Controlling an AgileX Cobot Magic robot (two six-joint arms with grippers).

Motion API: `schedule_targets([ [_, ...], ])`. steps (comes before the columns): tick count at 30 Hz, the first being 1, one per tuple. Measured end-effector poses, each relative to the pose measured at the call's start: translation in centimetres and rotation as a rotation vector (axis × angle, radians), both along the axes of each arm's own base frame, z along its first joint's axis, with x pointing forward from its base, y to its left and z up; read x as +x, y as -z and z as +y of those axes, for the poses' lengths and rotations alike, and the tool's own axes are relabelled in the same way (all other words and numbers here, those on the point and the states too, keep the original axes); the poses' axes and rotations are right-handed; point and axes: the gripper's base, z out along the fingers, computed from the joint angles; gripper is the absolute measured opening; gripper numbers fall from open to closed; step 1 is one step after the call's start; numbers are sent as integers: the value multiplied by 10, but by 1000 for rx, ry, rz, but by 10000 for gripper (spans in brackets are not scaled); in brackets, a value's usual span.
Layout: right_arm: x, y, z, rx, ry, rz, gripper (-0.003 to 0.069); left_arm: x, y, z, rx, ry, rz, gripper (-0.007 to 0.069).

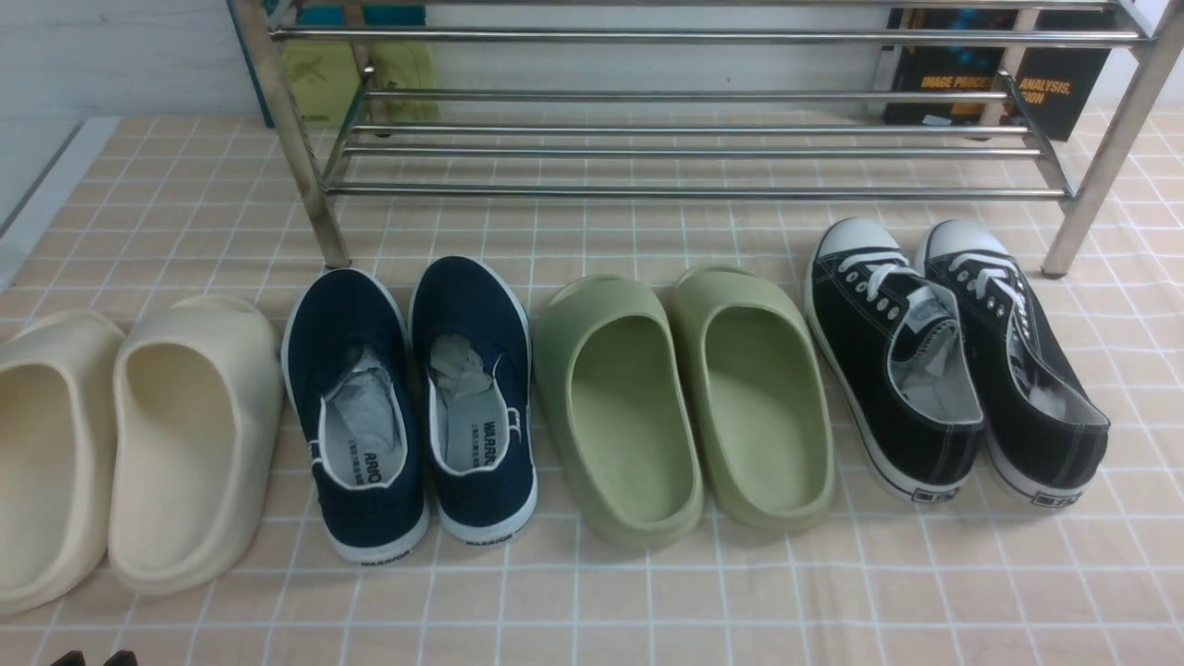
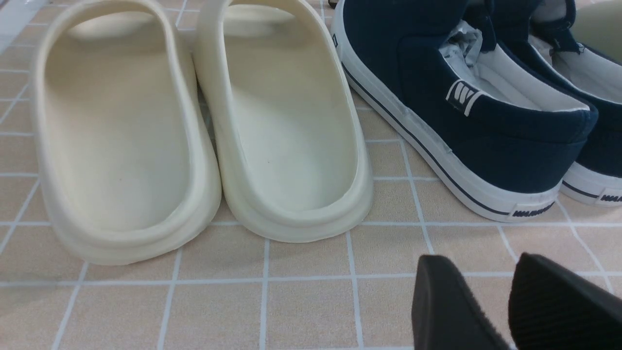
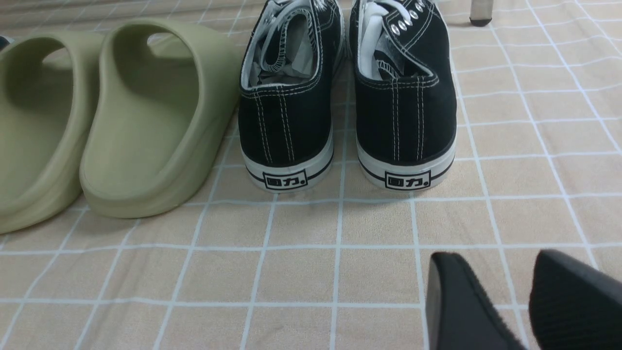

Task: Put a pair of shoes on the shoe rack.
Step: Use the right arm to grab the shoe closest to it

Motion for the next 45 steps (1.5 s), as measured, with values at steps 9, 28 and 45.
schedule_targets([
  [9, 0, 0, 0, -1, 1, -3, 240, 0, 0, 0, 0, 0, 0, 239],
  [28, -16, -82, -13, 209, 113, -980, 240, 0, 0, 0, 0, 0, 0, 239],
  [45, 87, -173, 0, -17, 47, -298, -3, 0, 0, 0, 0, 0, 0, 239],
])
